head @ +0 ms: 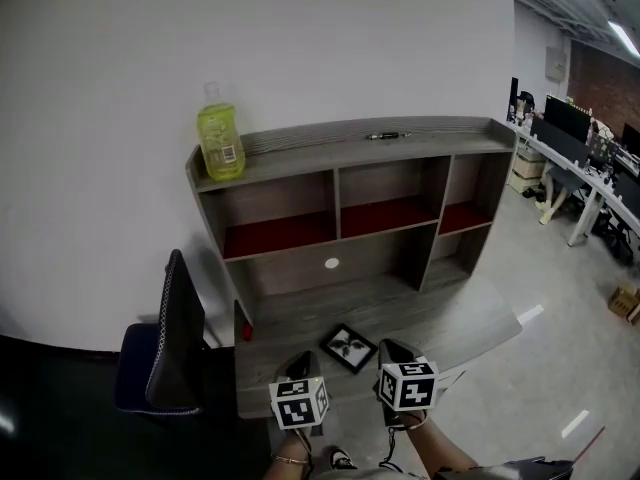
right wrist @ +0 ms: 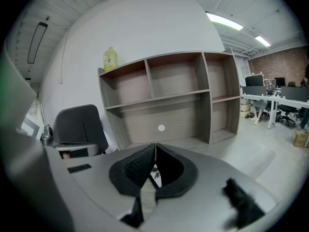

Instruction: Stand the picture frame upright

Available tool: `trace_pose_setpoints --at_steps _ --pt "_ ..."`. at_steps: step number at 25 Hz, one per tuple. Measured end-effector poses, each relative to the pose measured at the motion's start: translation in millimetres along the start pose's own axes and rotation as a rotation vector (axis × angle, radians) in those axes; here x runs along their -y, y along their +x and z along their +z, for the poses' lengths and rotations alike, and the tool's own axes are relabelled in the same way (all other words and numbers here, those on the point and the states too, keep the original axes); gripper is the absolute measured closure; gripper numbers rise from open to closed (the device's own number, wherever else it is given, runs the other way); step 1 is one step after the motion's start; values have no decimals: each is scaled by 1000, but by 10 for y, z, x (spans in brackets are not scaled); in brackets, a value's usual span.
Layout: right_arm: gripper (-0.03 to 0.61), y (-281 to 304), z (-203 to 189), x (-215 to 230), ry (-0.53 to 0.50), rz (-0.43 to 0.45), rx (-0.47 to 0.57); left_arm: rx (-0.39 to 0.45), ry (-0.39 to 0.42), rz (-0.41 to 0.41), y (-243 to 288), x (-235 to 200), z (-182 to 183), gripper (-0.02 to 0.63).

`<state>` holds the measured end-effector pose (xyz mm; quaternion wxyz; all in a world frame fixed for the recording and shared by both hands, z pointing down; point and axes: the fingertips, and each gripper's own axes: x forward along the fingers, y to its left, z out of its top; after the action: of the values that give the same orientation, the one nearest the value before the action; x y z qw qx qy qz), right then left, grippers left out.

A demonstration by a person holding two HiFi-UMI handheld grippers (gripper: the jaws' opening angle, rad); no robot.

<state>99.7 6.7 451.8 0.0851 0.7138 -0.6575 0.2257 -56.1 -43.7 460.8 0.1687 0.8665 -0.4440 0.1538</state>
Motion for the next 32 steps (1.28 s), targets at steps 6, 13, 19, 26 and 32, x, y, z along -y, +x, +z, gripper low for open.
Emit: trace_pose_setpoints --at_steps 6,13,19,26,32 --pt "546 497 323 -38 -25 18 12 25 -4 11 391 -235 299 603" --pt "546 980 516 -67 -51 33 -4 23 -30 26 787 -494 467 603" --pt "546 1233 466 -28 -41 28 -44 -13 -49 31 995 -638 403 603" --pt "546 1384 330 30 -38 46 -101 -65 -64 46 1097 -664 251 603" --pt "546 1549 468 14 -60 89 -108 -71 -76 82 1160 -690 301 603"
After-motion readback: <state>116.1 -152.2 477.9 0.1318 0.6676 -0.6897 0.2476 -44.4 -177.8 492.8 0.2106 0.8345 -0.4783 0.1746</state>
